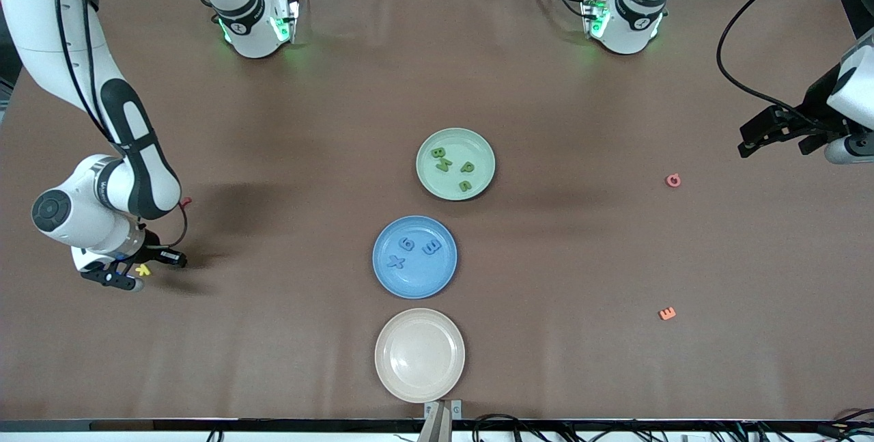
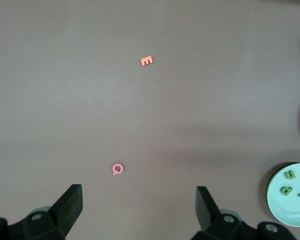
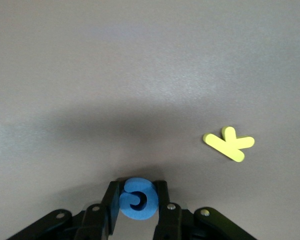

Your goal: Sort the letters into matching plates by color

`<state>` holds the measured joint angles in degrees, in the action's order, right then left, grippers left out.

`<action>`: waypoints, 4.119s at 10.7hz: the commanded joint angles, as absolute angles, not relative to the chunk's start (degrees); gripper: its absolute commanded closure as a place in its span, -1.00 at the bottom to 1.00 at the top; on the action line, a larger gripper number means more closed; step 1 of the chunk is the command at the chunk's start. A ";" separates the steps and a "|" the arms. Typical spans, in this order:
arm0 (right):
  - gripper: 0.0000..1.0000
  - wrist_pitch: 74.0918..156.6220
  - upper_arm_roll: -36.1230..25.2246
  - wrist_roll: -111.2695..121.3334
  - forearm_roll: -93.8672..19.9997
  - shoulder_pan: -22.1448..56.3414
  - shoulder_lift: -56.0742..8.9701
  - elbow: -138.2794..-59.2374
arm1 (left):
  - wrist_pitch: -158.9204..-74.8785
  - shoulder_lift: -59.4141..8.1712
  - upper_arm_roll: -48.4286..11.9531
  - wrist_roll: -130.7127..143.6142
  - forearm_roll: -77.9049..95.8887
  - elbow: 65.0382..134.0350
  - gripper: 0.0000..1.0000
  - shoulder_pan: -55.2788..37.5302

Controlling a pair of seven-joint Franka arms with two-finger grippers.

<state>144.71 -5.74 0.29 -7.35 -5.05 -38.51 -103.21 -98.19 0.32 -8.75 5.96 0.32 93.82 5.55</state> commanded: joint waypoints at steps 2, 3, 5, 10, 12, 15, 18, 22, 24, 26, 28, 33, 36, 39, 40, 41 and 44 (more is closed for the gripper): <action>0.74 144.14 -5.27 0.09 -7.73 -2.82 -35.25 -102.75 | -98.96 -0.52 -8.96 4.92 -0.70 94.31 -1.00 5.54; 0.74 143.88 -5.19 -0.09 -7.73 -1.94 -35.16 -101.96 | -99.83 -1.05 -8.96 4.92 -0.79 94.22 -1.00 5.19; 0.74 142.74 -4.40 -4.89 -7.65 0.08 -35.33 -100.64 | -99.93 -1.41 -8.96 4.92 -0.79 94.22 -1.00 5.27; 0.74 142.65 -1.06 -22.56 -7.73 9.03 -36.39 -97.30 | -99.58 -1.32 -9.93 5.10 -0.79 93.96 -1.00 4.83; 0.74 142.65 -0.53 -27.22 -7.73 14.03 -37.43 -95.73 | -99.93 -1.41 -9.93 5.27 -0.70 93.87 -1.00 4.66; 0.74 142.73 -0.44 -32.33 -7.73 21.16 -39.80 -93.00 | -99.93 -1.49 -10.02 5.10 -0.18 93.96 -1.00 4.66; 0.74 142.73 -0.44 -37.86 -7.73 27.84 -43.05 -88.96 | -99.93 -2.19 -10.81 5.10 -0.18 93.96 -1.00 4.57; 0.71 142.65 -0.26 -43.31 -7.65 32.95 -47.28 -83.95 | -100.37 -3.43 -11.07 5.10 -0.18 93.78 -1.00 4.14; 0.28 142.73 -0.09 -43.68 -7.65 33.92 -47.99 -83.06 | -101.07 -3.86 -11.51 5.18 -0.09 93.78 -1.00 3.60; -1.00 142.73 -0.26 -42.11 -7.30 33.66 -47.99 -82.88 | -101.07 -3.96 -11.51 5.01 -0.09 93.78 -1.00 3.87; -1.00 138.82 -0.44 -37.73 -7.38 32.88 -47.55 -81.48 | -101.07 -4.04 -11.51 5.10 -0.09 93.78 -1.00 3.34; -1.00 126.74 -2.37 -21.94 -7.56 27.27 -45.80 -75.85 | -101.07 -4.40 -11.43 5.10 -0.88 93.69 -1.00 3.60; -1.00 124.91 -2.72 -10.67 -6.86 19.89 -44.48 -76.11 | -101.07 -4.31 -10.81 5.10 -0.88 93.25 -1.00 4.13; -1.00 120.78 -4.30 -0.38 -5.28 13.82 -42.72 -76.38 | -101.16 -4.31 -10.81 5.10 -1.05 93.16 -1.00 3.96; -1.00 119.20 -4.39 2.52 -3.79 11.71 -41.93 -76.38 | -101.16 -4.39 -10.81 5.10 -1.05 93.25 -1.00 3.69; -1.00 117.09 -4.39 3.16 -1.00 9.95 -40.97 -76.38 | -101.51 -4.39 -10.98 5.10 -1.05 93.25 -1.00 3.52; -1.00 113.47 -4.48 4.30 3.59 5.99 -35.88 -78.65 | -101.95 -5.10 -11.34 5.19 -1.05 93.25 -1.00 3.34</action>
